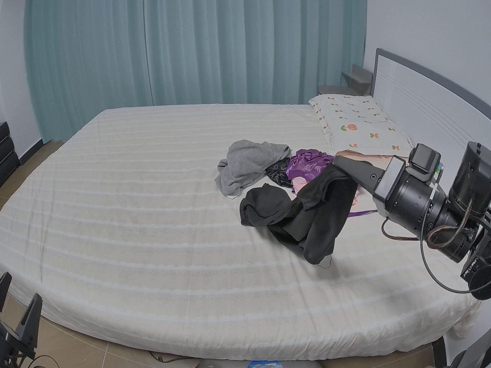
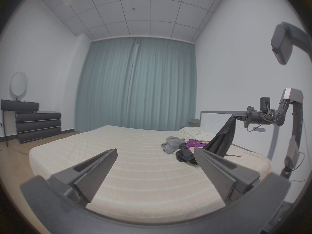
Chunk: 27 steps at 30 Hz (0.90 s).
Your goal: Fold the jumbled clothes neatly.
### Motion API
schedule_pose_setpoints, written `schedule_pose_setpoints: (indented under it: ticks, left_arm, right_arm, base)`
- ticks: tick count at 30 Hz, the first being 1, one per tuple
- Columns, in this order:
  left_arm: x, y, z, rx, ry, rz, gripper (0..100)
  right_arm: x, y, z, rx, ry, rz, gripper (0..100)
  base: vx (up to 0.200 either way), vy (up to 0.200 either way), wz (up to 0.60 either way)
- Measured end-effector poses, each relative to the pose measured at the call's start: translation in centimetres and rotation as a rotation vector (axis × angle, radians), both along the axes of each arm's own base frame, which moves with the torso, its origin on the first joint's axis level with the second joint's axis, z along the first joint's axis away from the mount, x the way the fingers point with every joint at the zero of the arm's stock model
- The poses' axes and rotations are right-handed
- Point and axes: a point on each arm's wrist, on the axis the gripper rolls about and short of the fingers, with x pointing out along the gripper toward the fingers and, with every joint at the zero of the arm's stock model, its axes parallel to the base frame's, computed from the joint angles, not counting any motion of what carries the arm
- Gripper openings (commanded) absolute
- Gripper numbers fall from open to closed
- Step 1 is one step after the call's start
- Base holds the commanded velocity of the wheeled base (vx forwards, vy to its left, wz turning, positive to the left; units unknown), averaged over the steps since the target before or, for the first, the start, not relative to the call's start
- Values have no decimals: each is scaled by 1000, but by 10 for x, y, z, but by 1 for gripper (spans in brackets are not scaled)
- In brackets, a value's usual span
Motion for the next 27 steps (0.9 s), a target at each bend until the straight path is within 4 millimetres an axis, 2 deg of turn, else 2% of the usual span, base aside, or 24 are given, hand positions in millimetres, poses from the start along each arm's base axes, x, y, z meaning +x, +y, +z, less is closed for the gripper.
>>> schedule_pose_setpoints:
  ticks: [6,11,17,27]
  left_arm:
    - [33,-3,22,-3,157,-136,100]
    - [72,-9,26,-5,307,-227,100]
    - [121,-20,16,-7,474,-311,100]
    - [182,-39,-11,-14,604,-359,100]
  right_arm:
    - [-8,0,8,3,-49,26,0]
    - [-13,1,12,-1,-77,41,0]
    - [-16,2,14,-7,-97,54,0]
    - [-17,2,15,-7,-105,62,0]
  base:
    - [0,0,0]
    - [0,0,0]
    - [0,0,0]
    - [0,0,0]
